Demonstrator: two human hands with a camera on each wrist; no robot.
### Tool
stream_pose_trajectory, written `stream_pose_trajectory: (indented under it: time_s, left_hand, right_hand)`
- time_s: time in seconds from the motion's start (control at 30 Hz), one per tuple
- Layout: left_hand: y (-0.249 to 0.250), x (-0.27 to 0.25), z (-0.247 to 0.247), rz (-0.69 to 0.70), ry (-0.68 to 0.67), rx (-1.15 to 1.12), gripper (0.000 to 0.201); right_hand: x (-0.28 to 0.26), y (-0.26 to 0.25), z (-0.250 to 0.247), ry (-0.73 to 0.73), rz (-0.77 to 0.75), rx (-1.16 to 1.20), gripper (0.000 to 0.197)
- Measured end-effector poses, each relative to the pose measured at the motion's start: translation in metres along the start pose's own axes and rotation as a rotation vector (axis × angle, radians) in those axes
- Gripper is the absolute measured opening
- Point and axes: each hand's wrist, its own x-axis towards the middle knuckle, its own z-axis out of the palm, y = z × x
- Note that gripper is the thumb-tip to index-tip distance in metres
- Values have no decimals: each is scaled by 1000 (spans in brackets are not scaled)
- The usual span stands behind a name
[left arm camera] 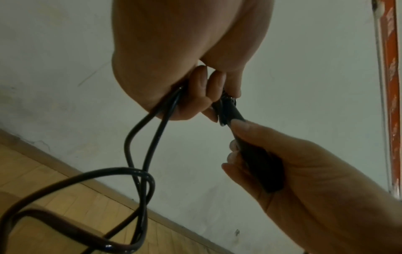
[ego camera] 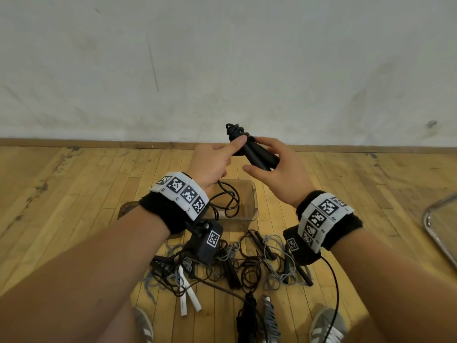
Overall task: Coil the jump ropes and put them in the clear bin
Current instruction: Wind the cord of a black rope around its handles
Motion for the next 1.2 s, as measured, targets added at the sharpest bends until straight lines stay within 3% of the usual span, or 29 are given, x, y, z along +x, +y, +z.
stream_pose_trajectory:
  time_s: [0.1,0.17,0.3,0.47,0.6,0.77,0.93,1.03,1.2]
  left_hand:
    - [3,0,-1,-8,-38,-16,46]
    - [4,-2,0,12,-65,-10,41]
    - [4,-4,0,50,-81,13,29]
    - [3,-6,1,37,-68,48,26]
    - [3,-6,2,29,-80,84,21]
    - [7,-12,12,8,-85,-61,29]
    - [8,-14,12,25,-5,-62,42]
    - [7,-12,11,25,32,-49,46]
    - [7,-11,8,51,10,-66,33]
  right_hand:
    - [-2,-10,-6,-130,217,403,55]
    - [-4,-13,-7,-225,269,484,49]
    - [0,-5,-10,-177,167,327,39]
    - [5,11,-13,-77,77,31,56]
    - [3,19,-9,-19,3,-239,59]
    - [2,15,-7,2,-38,-398,61]
    - [-4,12,2,-107,-110,-221,54]
    - [-4,12,1,-127,-132,-232,55]
    - [-3,2,-6,-126,-154,-115,79]
